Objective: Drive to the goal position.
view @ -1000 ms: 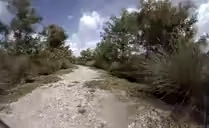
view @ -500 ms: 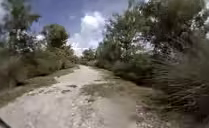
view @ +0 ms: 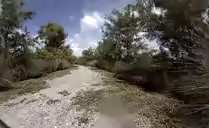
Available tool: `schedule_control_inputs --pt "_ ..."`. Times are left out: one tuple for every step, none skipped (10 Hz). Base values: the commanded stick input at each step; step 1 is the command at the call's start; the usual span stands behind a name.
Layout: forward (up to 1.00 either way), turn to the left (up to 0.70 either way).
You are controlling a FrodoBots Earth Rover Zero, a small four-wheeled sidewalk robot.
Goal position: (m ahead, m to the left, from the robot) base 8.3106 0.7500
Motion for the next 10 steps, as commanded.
schedule_control_inputs --pt "0.84 0.08" --pt "0.84 0.01" --pt "0.84 0.00" --pt "0.84 0.00" --pt "0.84 0.12" --pt "0.84 0.31" --pt "0.84 0.06" --pt "0.84 0.03" --pt "0.84 0.01" --pt "0.84 0.00"
